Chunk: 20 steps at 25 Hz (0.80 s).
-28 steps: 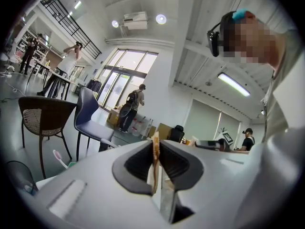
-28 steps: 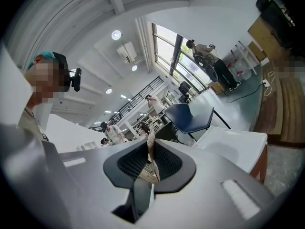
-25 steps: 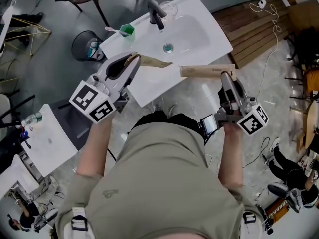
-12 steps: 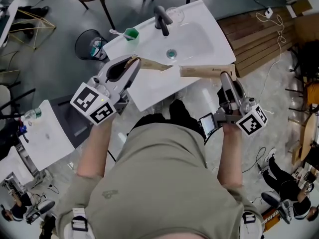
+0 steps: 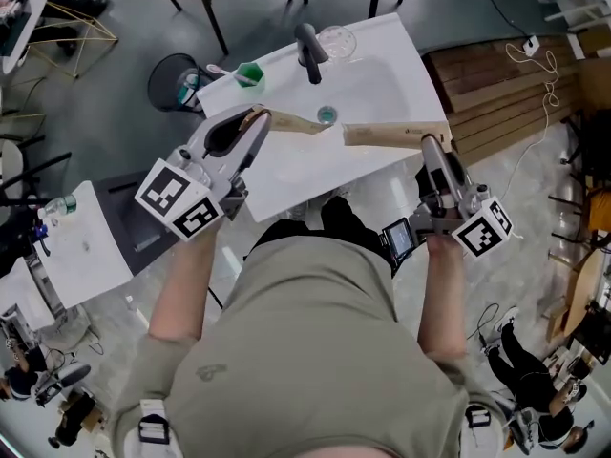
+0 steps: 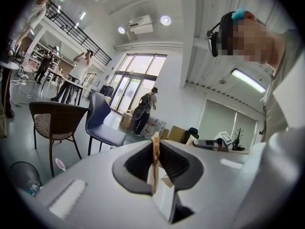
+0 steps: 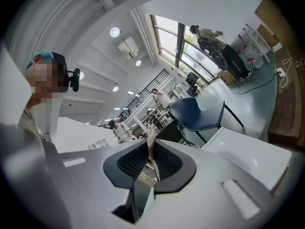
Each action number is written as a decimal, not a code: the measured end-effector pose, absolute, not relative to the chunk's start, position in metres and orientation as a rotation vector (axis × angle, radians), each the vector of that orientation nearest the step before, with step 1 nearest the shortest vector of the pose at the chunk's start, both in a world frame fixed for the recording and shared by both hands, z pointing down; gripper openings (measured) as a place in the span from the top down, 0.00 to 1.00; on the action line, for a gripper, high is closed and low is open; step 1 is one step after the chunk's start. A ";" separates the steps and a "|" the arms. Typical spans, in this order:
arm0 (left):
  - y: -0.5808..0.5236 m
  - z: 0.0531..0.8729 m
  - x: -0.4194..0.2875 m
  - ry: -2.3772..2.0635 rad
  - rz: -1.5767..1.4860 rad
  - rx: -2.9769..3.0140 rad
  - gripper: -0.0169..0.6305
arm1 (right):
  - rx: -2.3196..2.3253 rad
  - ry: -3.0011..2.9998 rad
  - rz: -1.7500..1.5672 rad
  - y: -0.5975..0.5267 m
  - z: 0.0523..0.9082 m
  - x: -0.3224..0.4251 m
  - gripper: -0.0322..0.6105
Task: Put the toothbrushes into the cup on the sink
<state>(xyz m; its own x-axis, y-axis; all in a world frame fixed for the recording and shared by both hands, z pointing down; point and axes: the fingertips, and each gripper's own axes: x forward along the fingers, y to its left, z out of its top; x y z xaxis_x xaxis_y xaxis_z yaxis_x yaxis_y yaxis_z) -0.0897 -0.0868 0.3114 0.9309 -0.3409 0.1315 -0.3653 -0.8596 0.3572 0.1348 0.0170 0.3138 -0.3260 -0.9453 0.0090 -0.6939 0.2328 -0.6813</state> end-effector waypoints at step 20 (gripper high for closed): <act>-0.092 0.306 -0.021 -0.767 0.086 2.691 0.91 | -1.338 2.273 -0.871 -0.033 0.323 0.216 0.88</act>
<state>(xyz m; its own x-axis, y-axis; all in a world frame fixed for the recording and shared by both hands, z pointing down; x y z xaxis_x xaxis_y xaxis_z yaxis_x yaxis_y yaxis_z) -0.0210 -0.0924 0.3062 0.8522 -0.5013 0.1496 -0.5221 -0.7961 0.3061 0.2159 -0.0332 0.3228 -0.4855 -0.8742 0.0009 -0.6512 0.3610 -0.6675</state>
